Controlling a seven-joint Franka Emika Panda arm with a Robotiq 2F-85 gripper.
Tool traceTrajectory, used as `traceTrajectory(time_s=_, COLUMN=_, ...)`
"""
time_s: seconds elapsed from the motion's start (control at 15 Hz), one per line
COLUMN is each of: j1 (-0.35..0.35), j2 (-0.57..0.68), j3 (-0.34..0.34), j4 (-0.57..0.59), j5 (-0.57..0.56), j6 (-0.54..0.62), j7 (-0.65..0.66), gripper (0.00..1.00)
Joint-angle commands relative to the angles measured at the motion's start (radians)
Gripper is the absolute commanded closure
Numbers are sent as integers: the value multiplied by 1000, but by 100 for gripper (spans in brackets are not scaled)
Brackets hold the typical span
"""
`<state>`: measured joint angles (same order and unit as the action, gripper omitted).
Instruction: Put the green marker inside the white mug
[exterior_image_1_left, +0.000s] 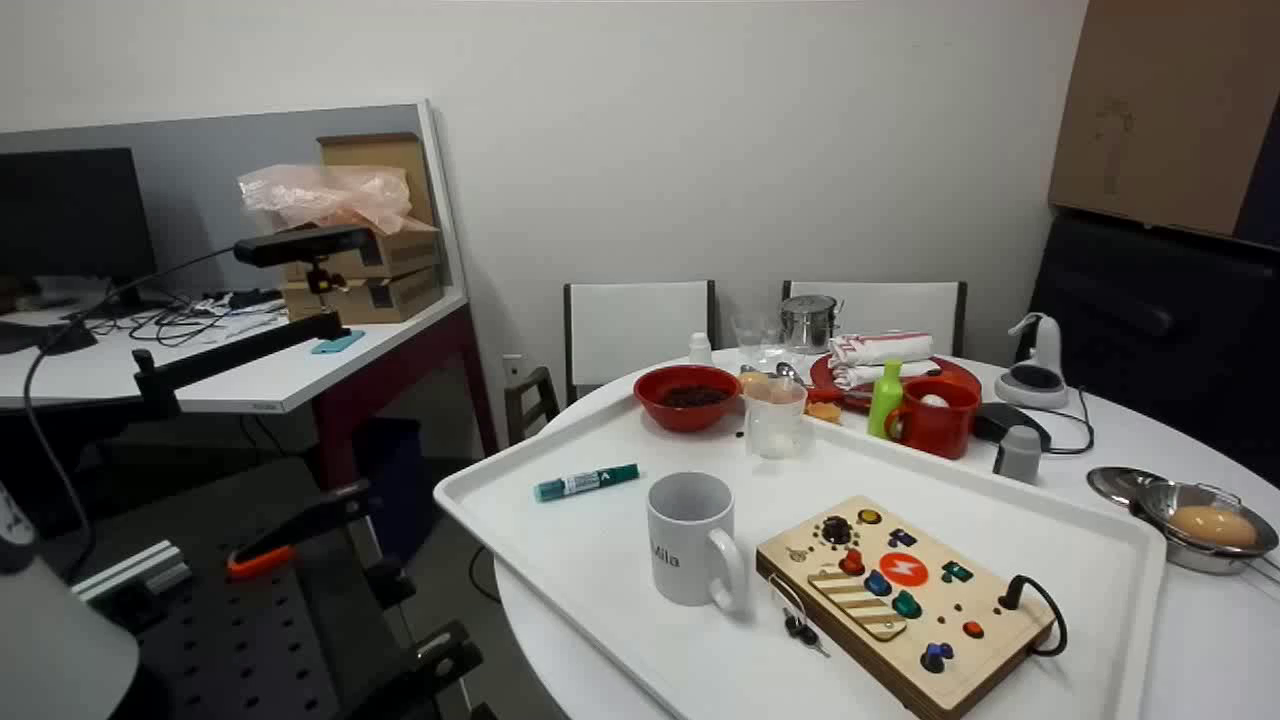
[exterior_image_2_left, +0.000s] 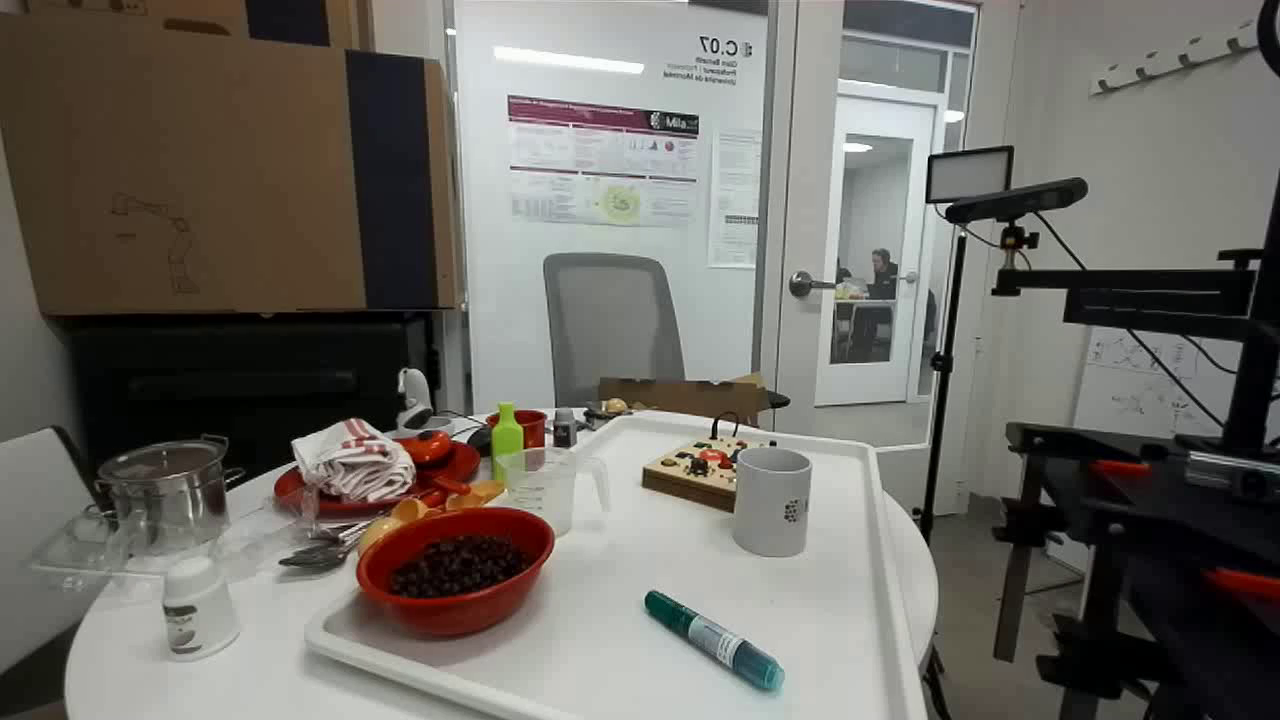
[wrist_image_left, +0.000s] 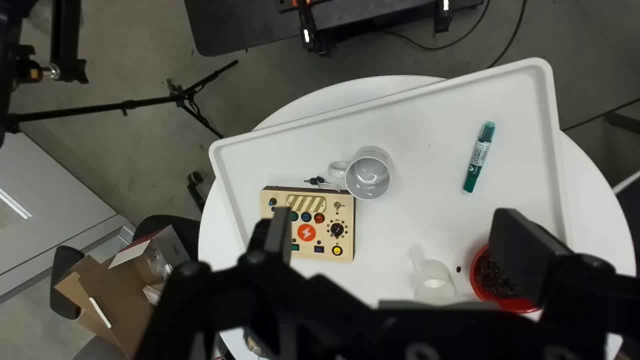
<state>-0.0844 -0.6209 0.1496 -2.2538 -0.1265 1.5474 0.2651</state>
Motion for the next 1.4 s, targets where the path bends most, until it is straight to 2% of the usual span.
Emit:
traceTrajectory(time_s=0.0, j1=24, j2=3, j3=-17, j4=2, j5=-9, j6=-3, j7=11, gripper=0)
traceTrajectory(time_s=0.07, j1=21, j2=12, j3=-2, j4=2, j5=-26, j6=-10, j7=26, gripper=0)
traceTrajectory(time_s=0.13, j1=11, j2=6, j3=27, j4=-3, j5=-92, j6=-1, j7=48, gripper=0)
traceTrajectory(time_s=0.2, j1=28, j2=5, j3=-12, j4=1, j5=-37, j6=-3, j7=18, gripper=0)
traceTrajectory(time_s=0.53, j1=33, j2=5, j3=-15, j4=-1, j5=-44, j6=-3, j7=19, gripper=0)
traceTrajectory(time_s=0.67, j1=77, j2=0, j3=-54, j4=-26, j5=54, j6=38, j7=-54, gripper=0)
traceTrajectory(time_s=1.0, j1=152, j2=34, j3=-90, j4=-137, j5=249, j6=127, j7=-175, gripper=0)
traceTrajectory(time_s=1.33, j1=158, j2=104, j3=-50, j4=-255, j5=260, j6=406, j7=-167, gripper=0)
